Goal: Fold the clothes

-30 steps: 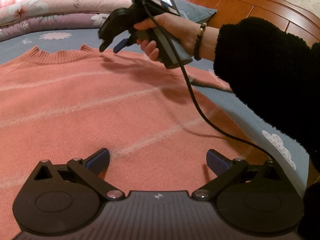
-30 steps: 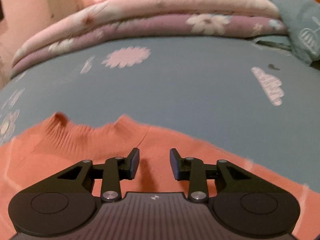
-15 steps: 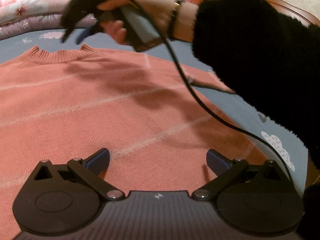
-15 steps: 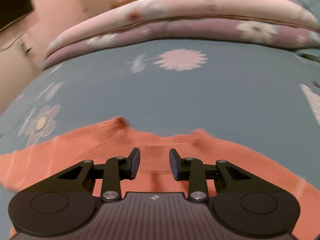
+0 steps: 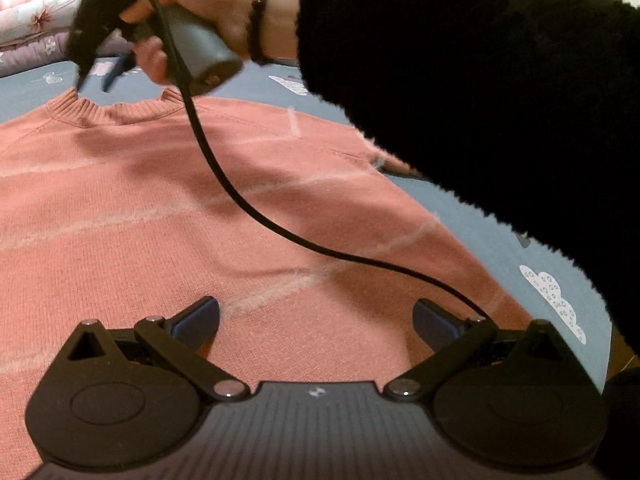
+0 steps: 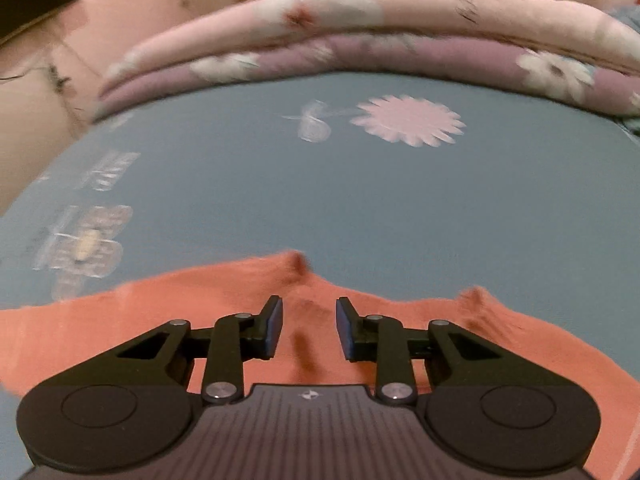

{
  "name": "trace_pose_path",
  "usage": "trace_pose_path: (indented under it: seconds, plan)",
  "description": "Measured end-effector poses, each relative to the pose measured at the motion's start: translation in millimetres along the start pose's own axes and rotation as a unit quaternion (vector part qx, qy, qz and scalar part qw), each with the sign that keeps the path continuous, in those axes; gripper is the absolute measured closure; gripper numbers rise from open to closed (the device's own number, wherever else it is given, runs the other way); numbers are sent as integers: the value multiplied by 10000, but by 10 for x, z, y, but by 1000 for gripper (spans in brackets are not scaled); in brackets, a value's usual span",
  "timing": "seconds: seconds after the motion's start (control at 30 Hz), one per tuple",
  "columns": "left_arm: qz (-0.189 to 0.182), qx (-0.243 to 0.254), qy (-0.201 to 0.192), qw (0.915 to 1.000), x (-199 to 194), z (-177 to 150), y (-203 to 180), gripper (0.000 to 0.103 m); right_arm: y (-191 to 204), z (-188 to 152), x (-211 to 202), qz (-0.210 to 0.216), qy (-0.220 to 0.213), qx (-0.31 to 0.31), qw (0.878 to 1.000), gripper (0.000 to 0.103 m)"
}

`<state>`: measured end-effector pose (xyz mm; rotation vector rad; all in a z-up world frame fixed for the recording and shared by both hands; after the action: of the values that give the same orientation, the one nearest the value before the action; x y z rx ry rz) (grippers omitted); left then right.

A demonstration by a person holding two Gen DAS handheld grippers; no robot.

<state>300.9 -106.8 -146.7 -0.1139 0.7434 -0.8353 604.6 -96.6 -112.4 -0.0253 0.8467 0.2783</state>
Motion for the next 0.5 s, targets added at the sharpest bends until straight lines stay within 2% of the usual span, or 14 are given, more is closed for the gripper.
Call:
trace_pose_path:
  seconds: [0.07, 0.13, 0.3, 0.37, 0.5]
  plan:
    - [16, 26, 8, 10000, -3, -7, -8, 1, 156, 28, -3, 223, 2, -71, 9997, 77]
    - [15, 30, 7, 10000, -16, -24, -15, 1, 282, 78, 100, 306, 49, -157, 9994, 77]
    - [-4, 13, 0, 10000, -31, -31, -1, 1, 388, 132, 632, -66, 208, -164, 9996, 78]
    - [1, 22, 3, 10000, -35, -35, 1, 1, 377, 157, 716, -26, 88, -23, 10000, 78]
    - [11, 41, 8, 10000, -44, -43, 6, 1, 393, 203, 706, -73, 138, -63, 9999, 78]
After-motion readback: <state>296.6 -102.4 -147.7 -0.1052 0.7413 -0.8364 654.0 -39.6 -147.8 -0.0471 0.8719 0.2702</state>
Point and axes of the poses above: each gripper's, at about its wrist camera, not at the fingertips, and x roughly the way its jaws point, y to its left, z to its top, the point moved 5 cm from there along x, roughly the way its jaws point, and after that the axes turned 10 degrees about -z, right-handed, at the moved point
